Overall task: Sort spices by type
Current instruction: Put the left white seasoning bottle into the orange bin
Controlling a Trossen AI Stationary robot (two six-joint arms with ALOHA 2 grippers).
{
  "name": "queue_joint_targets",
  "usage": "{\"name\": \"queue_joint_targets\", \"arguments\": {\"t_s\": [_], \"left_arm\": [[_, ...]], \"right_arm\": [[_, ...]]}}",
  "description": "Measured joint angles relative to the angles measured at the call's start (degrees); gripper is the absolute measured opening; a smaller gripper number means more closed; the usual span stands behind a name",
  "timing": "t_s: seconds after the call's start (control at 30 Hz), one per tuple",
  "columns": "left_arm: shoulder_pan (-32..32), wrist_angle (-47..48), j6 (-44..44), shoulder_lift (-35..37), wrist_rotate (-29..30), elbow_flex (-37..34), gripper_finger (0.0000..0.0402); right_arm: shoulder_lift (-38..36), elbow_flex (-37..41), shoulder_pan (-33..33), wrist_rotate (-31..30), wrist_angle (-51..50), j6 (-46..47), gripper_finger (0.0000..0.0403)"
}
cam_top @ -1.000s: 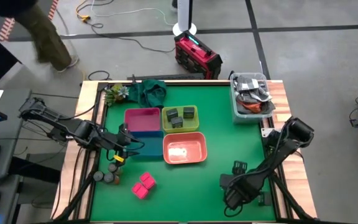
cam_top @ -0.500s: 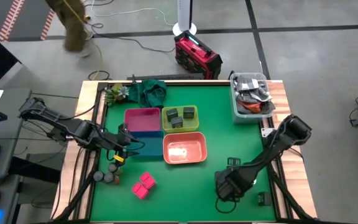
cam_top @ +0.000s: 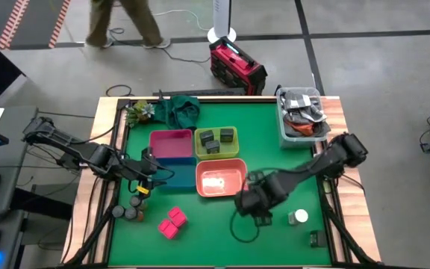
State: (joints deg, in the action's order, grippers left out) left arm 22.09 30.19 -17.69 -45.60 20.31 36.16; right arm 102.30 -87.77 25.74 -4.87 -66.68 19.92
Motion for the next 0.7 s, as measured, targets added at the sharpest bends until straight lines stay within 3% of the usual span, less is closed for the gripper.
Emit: {"name": "queue_joint_targets", "arguments": {"t_s": [0.23,0.47,0.7], "left_arm": [[0.01,-0.90,2.19,1.05,1.28,0.00,0.0245],[0.00,-0.84,3.08,5.90,6.13,0.00,0.0245],[0.00,0.20,1.97,9.64,6.31,-0.72,0.0245]], "right_arm": [[0.09,-6.54,-7.94,0.03,2.82,-9.81,0.0225],[0.35,-8.61,-14.76,0.48,5.36,-14.67,0.0225],[9.44,-14.30,-18.21,2.17,3.75,-22.07,0.0225]]}}
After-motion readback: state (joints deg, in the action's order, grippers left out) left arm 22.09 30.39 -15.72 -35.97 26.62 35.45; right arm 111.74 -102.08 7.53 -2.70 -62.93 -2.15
